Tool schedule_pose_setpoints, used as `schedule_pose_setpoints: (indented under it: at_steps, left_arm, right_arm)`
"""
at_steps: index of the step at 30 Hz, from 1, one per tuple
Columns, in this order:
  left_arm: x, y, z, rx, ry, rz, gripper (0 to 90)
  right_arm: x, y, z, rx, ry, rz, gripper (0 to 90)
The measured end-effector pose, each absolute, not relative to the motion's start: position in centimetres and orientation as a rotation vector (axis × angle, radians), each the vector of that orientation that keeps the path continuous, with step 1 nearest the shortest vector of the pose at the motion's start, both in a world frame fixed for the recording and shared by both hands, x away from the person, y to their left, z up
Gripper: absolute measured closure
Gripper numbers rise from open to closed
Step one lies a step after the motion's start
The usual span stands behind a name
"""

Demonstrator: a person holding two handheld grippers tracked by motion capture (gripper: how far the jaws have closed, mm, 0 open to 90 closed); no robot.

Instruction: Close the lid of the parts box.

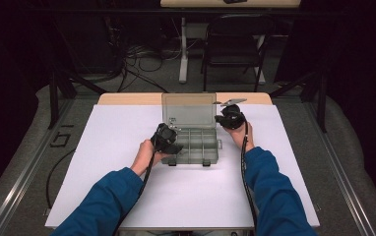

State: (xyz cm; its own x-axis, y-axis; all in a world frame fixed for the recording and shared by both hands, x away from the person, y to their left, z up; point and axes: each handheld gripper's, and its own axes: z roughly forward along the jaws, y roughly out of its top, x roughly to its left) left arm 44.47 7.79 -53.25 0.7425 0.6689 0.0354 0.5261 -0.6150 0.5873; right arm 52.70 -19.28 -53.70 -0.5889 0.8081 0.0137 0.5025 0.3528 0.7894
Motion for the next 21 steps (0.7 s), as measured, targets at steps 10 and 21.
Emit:
schedule_pose_setpoints:
  at_steps: [10, 21]
  left_arm:
    - [44.47, 7.78, -53.26, 2.382, 0.901, 0.338, 54.3]
    - [44.45, 7.72, -53.27, 2.382, 0.906, 0.342, 54.0]
  right_arm:
    - [52.55, -19.33, -53.32, 1.141, 2.226, 1.133, 90.0]
    - [52.22, -19.39, -52.76, 1.134, 2.216, 1.165, 90.0]
